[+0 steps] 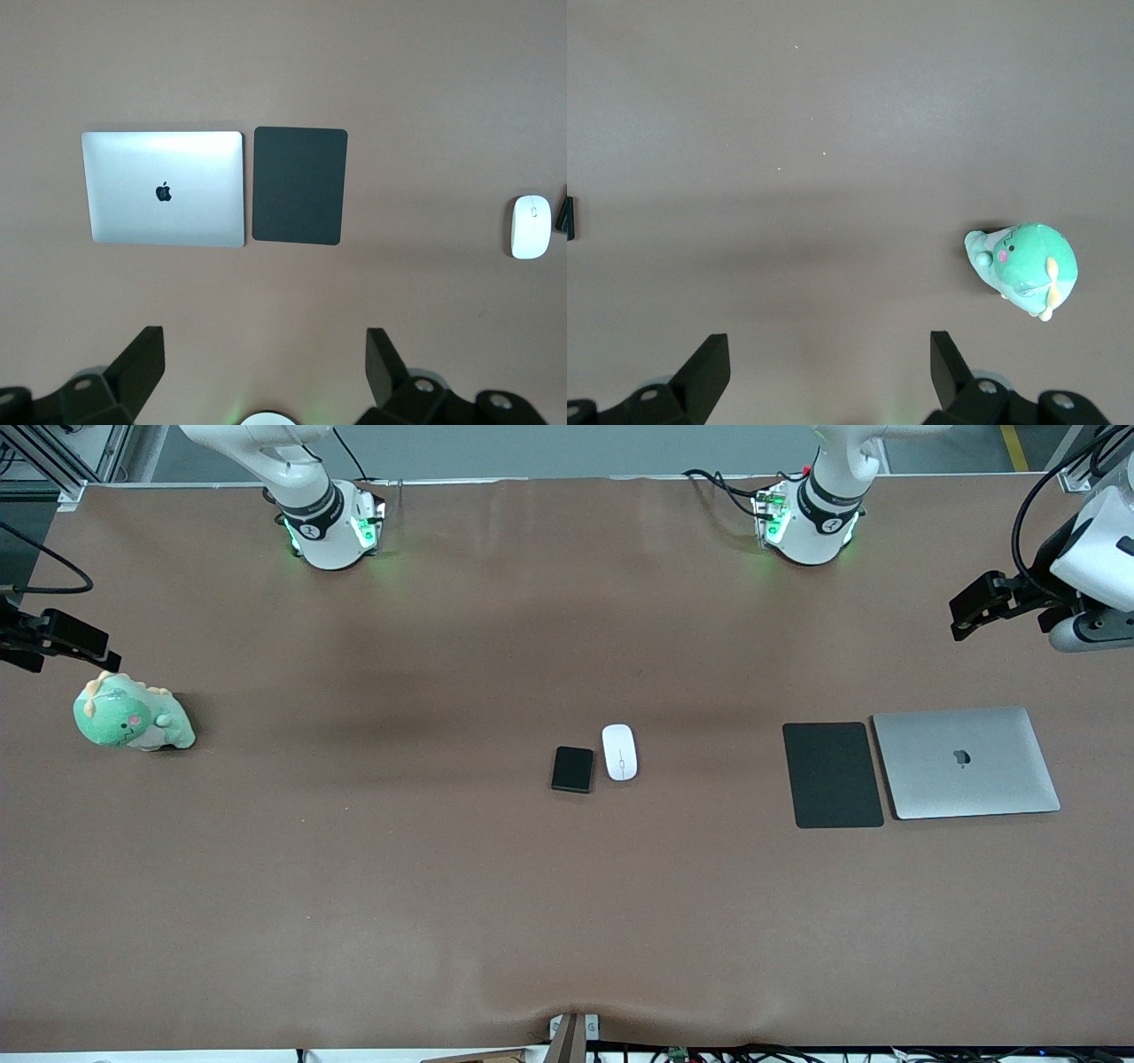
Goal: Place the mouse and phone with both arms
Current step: 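Reach the left gripper toward the white mouse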
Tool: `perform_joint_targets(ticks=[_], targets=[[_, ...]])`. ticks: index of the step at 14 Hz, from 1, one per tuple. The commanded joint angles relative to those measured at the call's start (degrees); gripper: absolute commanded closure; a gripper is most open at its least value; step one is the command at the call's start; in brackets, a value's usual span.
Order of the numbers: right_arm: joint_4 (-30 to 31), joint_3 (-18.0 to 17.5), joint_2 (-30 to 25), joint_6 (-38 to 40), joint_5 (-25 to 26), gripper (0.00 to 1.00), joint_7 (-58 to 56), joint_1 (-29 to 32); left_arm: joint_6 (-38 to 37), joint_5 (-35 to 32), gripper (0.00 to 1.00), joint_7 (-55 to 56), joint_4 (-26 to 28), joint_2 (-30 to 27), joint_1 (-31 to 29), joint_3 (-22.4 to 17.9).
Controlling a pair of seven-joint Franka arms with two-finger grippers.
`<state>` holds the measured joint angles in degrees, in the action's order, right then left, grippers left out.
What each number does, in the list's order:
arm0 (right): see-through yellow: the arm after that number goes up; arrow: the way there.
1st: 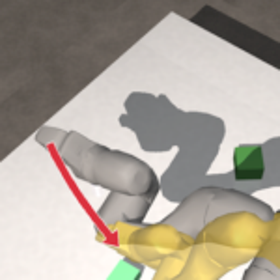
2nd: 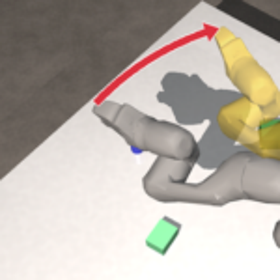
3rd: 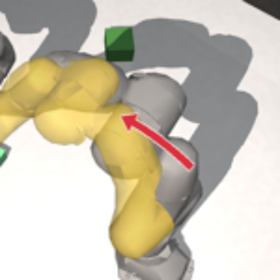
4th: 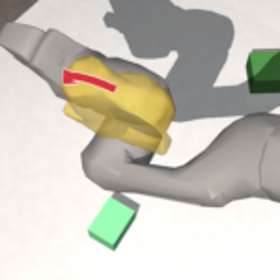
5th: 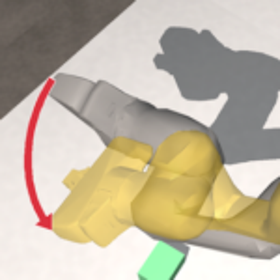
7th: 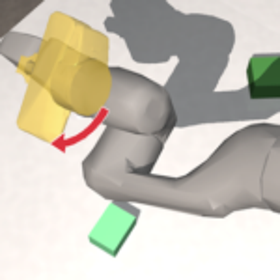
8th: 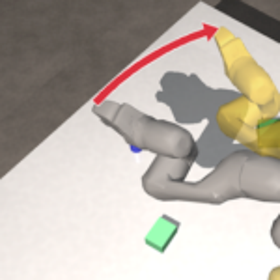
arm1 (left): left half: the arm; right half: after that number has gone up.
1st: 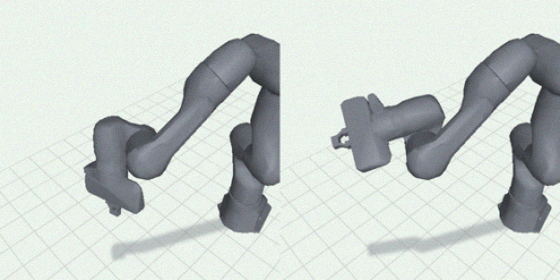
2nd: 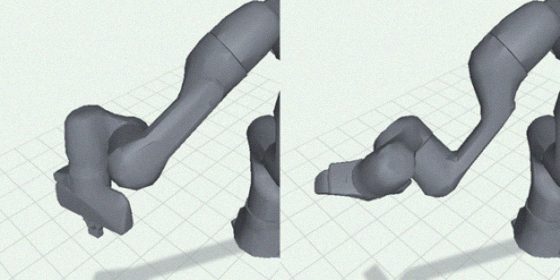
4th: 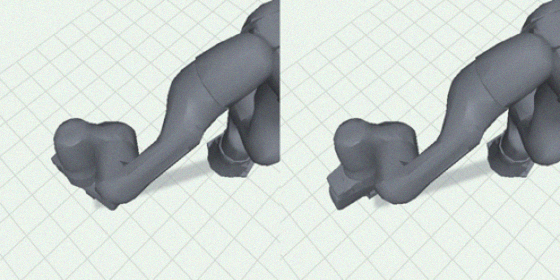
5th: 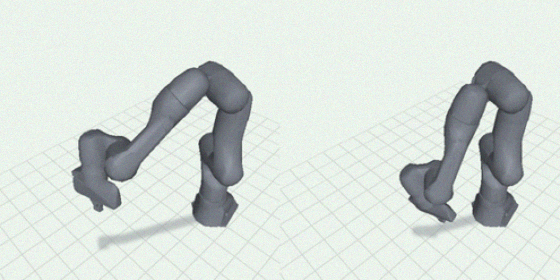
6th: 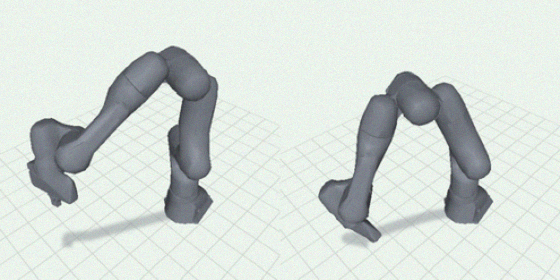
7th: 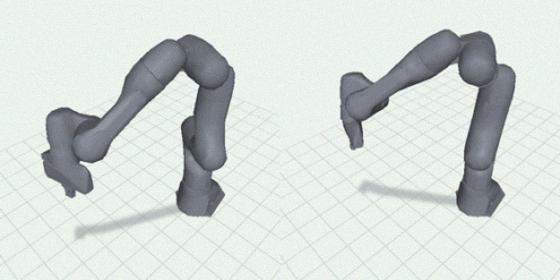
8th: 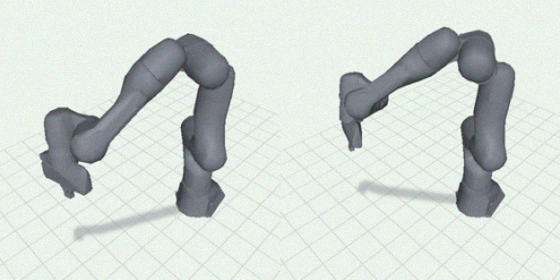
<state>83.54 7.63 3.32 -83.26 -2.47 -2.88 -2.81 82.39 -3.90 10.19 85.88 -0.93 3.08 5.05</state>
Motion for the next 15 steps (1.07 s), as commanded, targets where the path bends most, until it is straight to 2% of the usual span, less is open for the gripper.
perform_joint_targets(ticks=[1,7,11,15], targets=[[0.39,-0.33,-0.59,-0.15,-0.17,0.00,0.07,0.08,-1.27,-1.11,0.00,0.18,-1.24,0.58,0.35,0.23],[0.39,-0.25,-0.59,-0.06,-0.17,0.00,0.07,0.34,-1.01,-0.84,0.00,0.53,-1.51,3.21,0.26,0.14],[0.39,-0.34,-0.51,0.03,-0.25,0.00,0.07,0.34,2.84,0.47,0.00,3.24,-1.42,9.79,1.14,0.67],[0.48,-0.34,-0.51,0.03,-0.25,0.00,0.07,0.17,10.23,1.70,0.00,14.47,-0.72,19.54,7.36,1.02]])
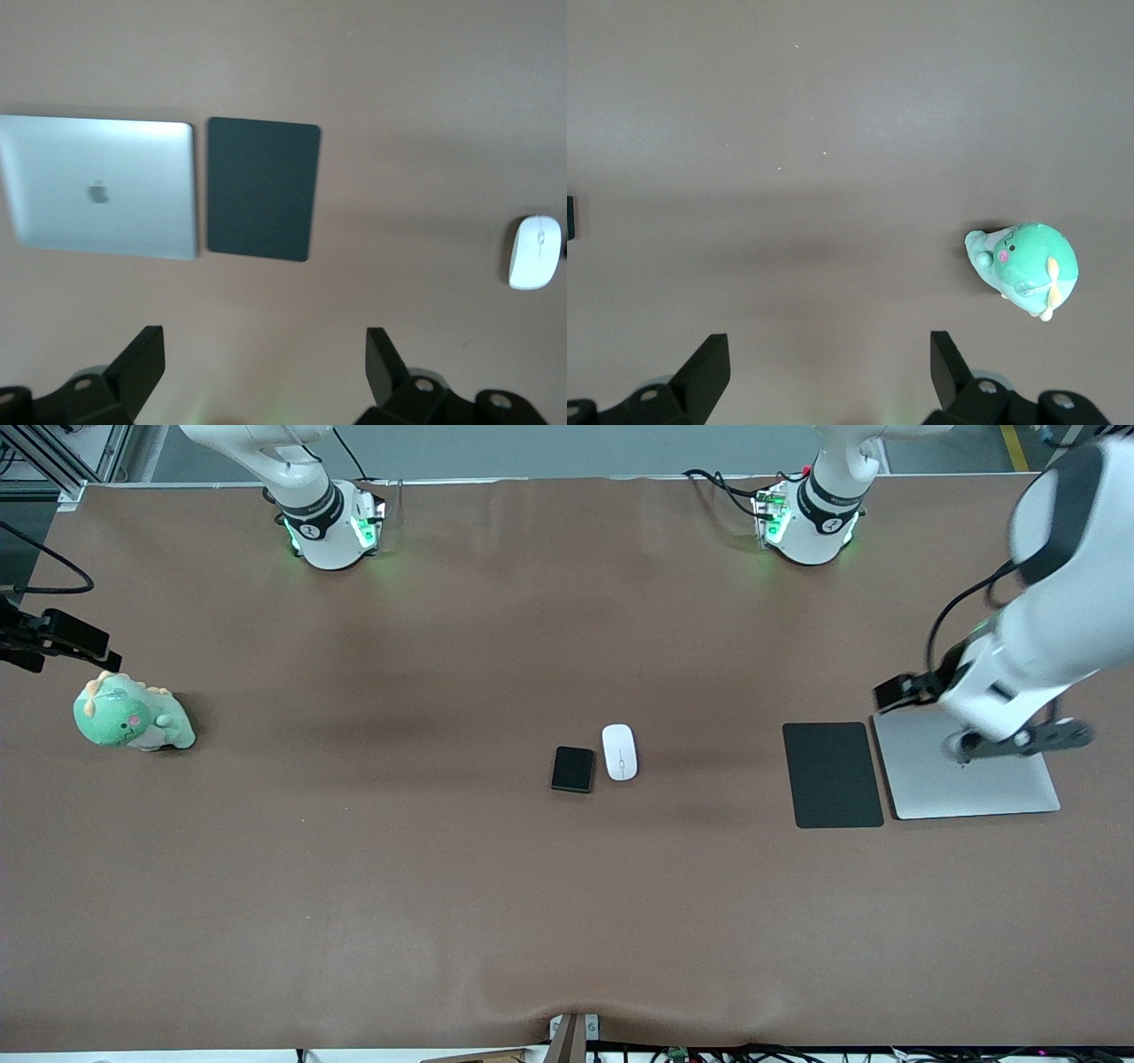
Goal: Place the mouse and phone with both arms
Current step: 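Reach the left gripper toward the white mouse, then lower the left gripper and grasp the white mouse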
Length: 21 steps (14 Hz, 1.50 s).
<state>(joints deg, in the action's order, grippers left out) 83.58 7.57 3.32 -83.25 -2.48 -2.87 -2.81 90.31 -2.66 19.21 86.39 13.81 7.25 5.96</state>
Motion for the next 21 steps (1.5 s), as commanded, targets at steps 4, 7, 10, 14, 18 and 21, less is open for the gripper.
perform_joint_targets(ticks=[4,7,10,14,18,21], targets=[[0.53,-0.36,-0.42,-0.07,-0.33,0.00,0.15,-0.35,9.42,0.82,0.00,14.88,0.79,11.05,9.96,0.19],[0.62,-0.36,-0.16,-0.07,-0.33,0.00,1.28,-1.31,19.87,1.34,0.00,15.41,6.84,11.86,12.86,0.28],[0.62,-0.36,0.02,-0.16,-0.33,0.00,2.87,-2.63,26.65,3.36,0.00,18.91,8.09,13.96,15.93,0.28],[0.70,-0.36,0.98,-0.16,-0.41,0.00,3.31,-2.99,33.07,3.37,0.00,22.18,8.09,17.65,19.63,0.19],[0.70,-0.36,1.95,-0.24,-0.85,0.00,5.23,-3.95,37.29,3.28,0.00,26.13,7.92,20.98,21.84,0.19],[0.70,-0.36,2.30,-0.33,-0.86,0.00,8.75,-5.62,40.81,3.19,0.00,31.48,7.57,23.62,24.29,0.19]])
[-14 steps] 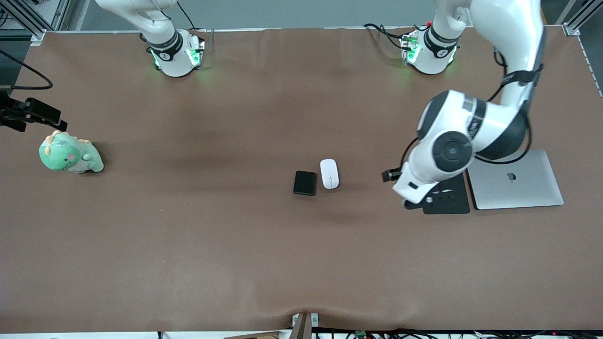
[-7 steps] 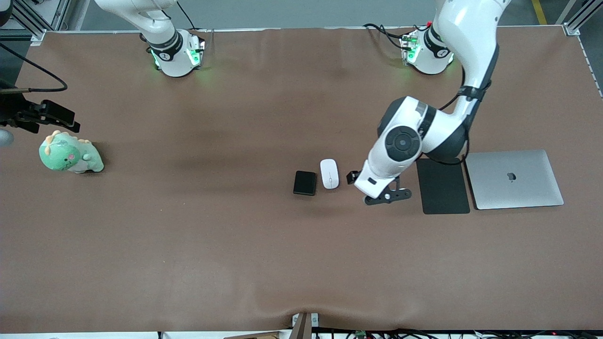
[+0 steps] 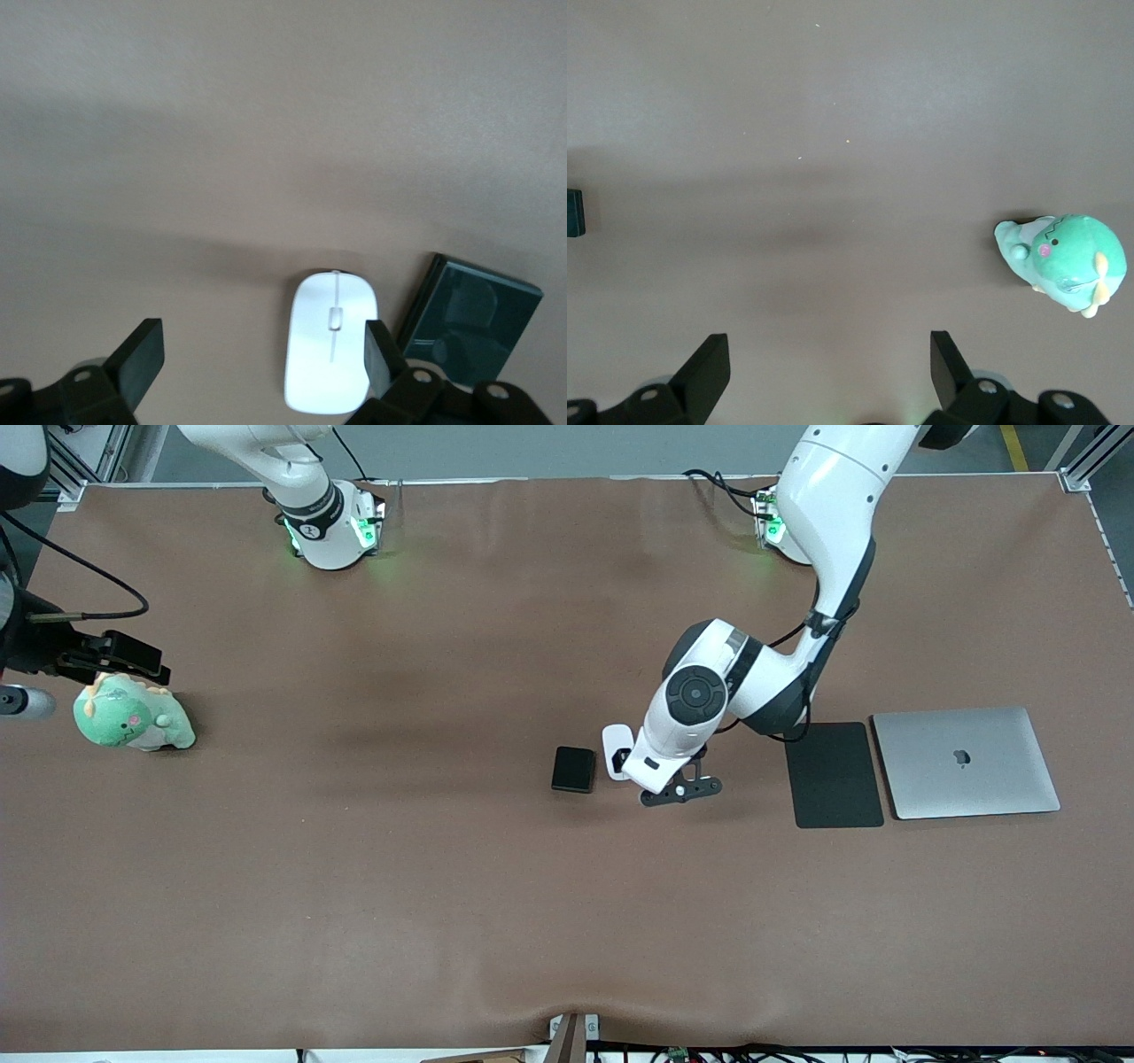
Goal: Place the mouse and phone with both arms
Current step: 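Lower the left gripper and grasp the white mouse, then carry the mouse with the left gripper while the right gripper reaches the phone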
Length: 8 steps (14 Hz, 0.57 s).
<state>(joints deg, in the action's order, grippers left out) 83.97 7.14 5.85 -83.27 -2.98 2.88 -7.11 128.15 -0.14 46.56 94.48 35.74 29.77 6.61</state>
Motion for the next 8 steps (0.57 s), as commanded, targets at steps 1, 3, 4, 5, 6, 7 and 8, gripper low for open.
perform_joint_targets(ticks=[1,3,4,5,6,7,8], targets=[[0.32,0.07,0.30,-0.32,-0.44,0.00,4.66,-2.29,4.11,0.67,0.00,5.37,-0.53,2.48,2.56,-0.46],[0.32,0.07,1.53,-1.63,-1.23,0.00,8.44,-3.96,5.61,0.67,0.00,6.78,-0.79,3.89,3.18,-0.46],[0.41,0.07,2.14,-2.07,-1.32,0.00,8.98,-4.66,6.31,0.67,0.00,7.22,-0.79,4.42,3.80,-0.46],[0.41,0.07,2.15,-2.16,-1.41,0.00,9.42,-5.10,6.58,0.58,0.00,8.01,-0.79,4.95,4.24,-0.46],[0.49,0.07,2.32,-2.16,-1.41,0.00,10.64,-5.63,6.76,0.40,0.00,8.62,-0.79,5.30,4.33,-0.46],[0.49,0.07,2.67,-2.25,-1.50,0.00,11.78,-6.07,7.54,0.40,0.00,8.72,-0.79,5.82,4.59,-0.46],[0.49,0.07,3.02,-2.77,-1.50,0.00,12.40,-6.51,7.55,0.40,0.00,9.07,-0.79,6.00,4.68,-0.46]])
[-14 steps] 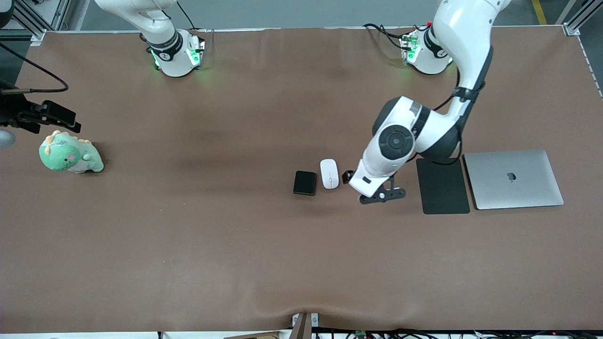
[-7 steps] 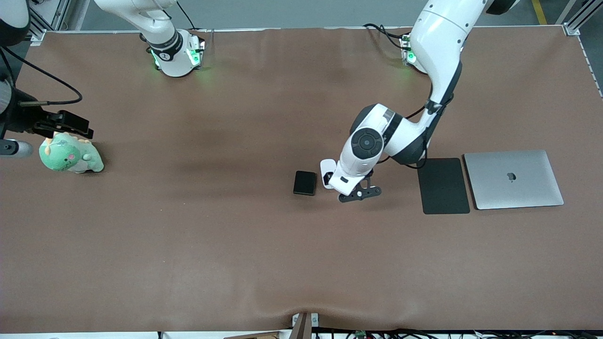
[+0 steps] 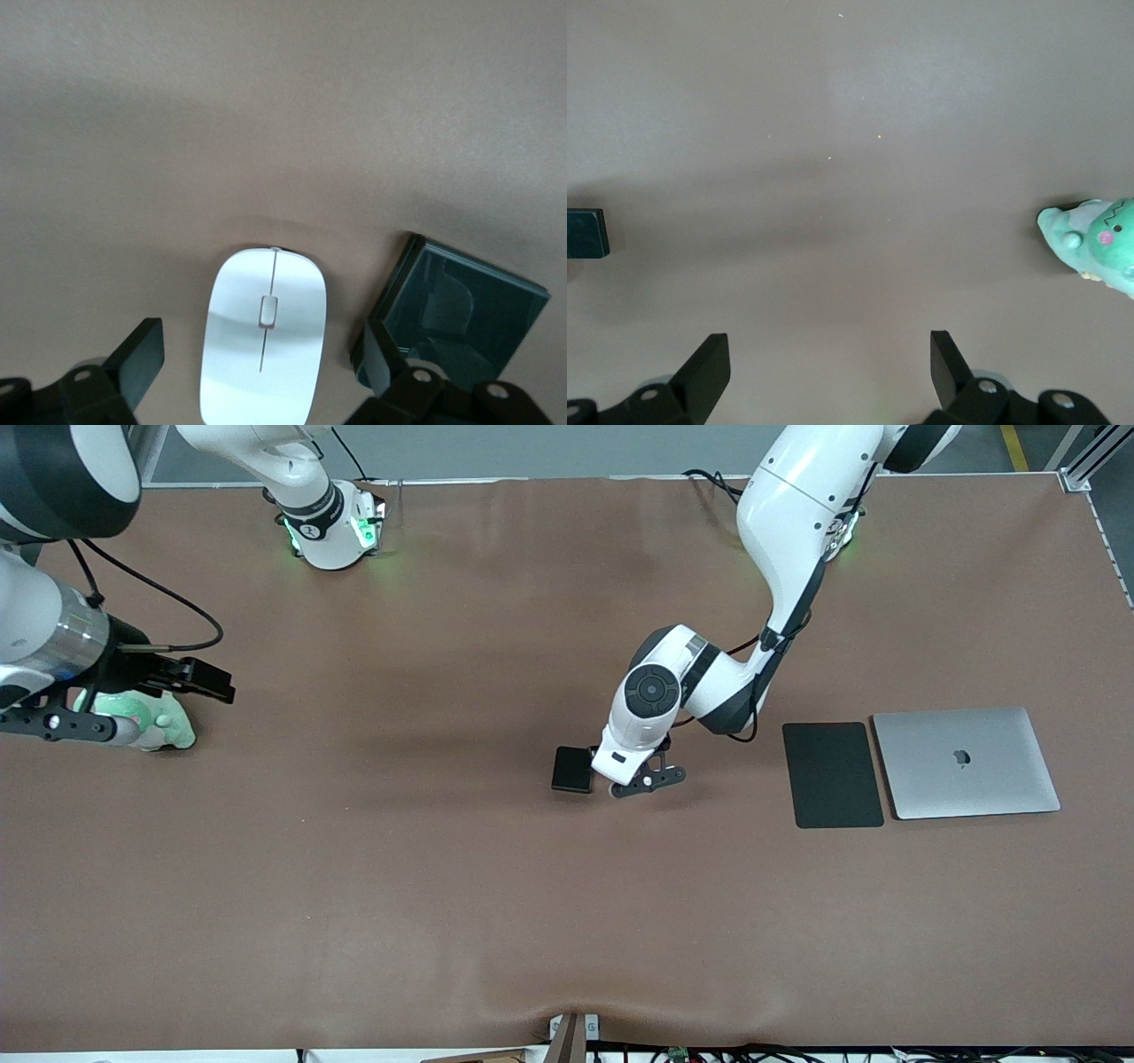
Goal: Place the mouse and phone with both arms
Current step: 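Carry the mouse with the left gripper while the right gripper reaches the phone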
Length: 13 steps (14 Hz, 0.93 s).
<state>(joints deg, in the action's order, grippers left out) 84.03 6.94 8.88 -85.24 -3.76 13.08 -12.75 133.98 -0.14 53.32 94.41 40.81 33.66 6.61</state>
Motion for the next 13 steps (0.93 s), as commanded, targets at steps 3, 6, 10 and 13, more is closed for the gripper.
perform_joint_targets(ticks=[3,6,10,13], targets=[[0.52,0.27,0.96,-1.34,-0.81,0.00,2.30,-1.40,1.72,0.05,0.00,4.50,-0.63,1.73,0.88,-0.55],[0.52,0.27,1.49,-1.86,-1.69,0.00,2.83,-2.80,1.72,-0.04,0.03,4.60,-0.55,2.09,1.41,-0.64],[0.44,0.27,2.28,-2.57,-2.04,0.00,2.83,-4.30,1.72,-0.04,0.15,4.51,-0.63,2.52,1.41,-0.64],[0.17,0.27,3.77,-4.41,-2.04,0.00,3.44,-5.96,1.72,-0.04,0.29,4.42,-0.63,2.52,1.41,-0.64]])
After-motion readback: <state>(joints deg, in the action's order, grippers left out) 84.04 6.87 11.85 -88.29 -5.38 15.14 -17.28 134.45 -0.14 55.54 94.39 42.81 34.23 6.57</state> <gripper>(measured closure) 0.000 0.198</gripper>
